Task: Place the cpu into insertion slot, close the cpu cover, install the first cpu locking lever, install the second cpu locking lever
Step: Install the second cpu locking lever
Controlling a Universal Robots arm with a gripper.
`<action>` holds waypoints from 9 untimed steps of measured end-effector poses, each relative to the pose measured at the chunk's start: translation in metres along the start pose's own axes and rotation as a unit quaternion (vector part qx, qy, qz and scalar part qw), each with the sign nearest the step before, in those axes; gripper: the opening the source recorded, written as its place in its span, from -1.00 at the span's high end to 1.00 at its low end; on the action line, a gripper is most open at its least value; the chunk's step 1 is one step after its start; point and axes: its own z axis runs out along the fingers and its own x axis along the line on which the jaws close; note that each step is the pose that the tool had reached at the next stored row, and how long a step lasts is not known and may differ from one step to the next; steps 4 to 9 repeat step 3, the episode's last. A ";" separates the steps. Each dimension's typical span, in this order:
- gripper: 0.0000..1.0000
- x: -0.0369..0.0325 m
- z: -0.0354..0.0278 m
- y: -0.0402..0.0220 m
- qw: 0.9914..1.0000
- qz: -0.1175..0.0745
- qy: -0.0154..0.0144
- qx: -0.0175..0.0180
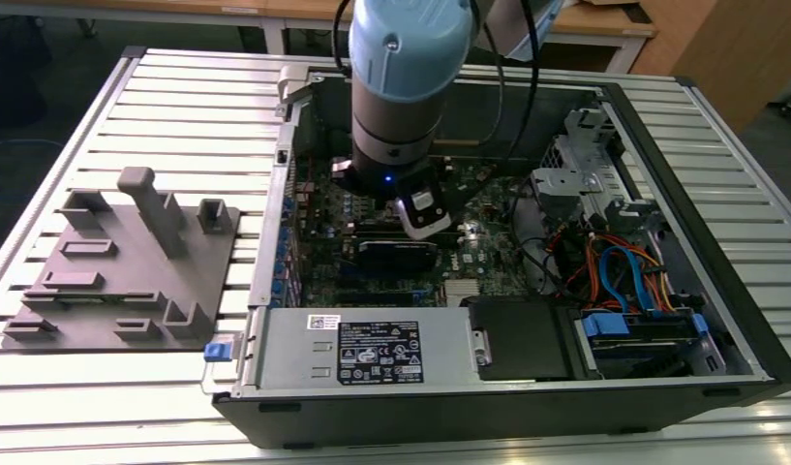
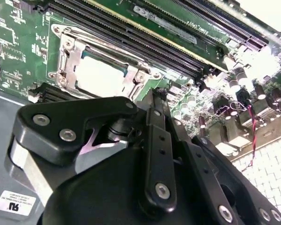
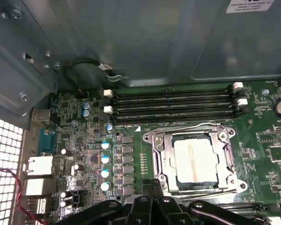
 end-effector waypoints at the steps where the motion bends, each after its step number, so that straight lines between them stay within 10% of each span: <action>1: 0.80 0.0000 -0.0001 0.0001 1.000 0.000 0.000 0.000; 9: 0.80 0.0000 -0.0002 0.0001 1.000 0.000 0.000 0.000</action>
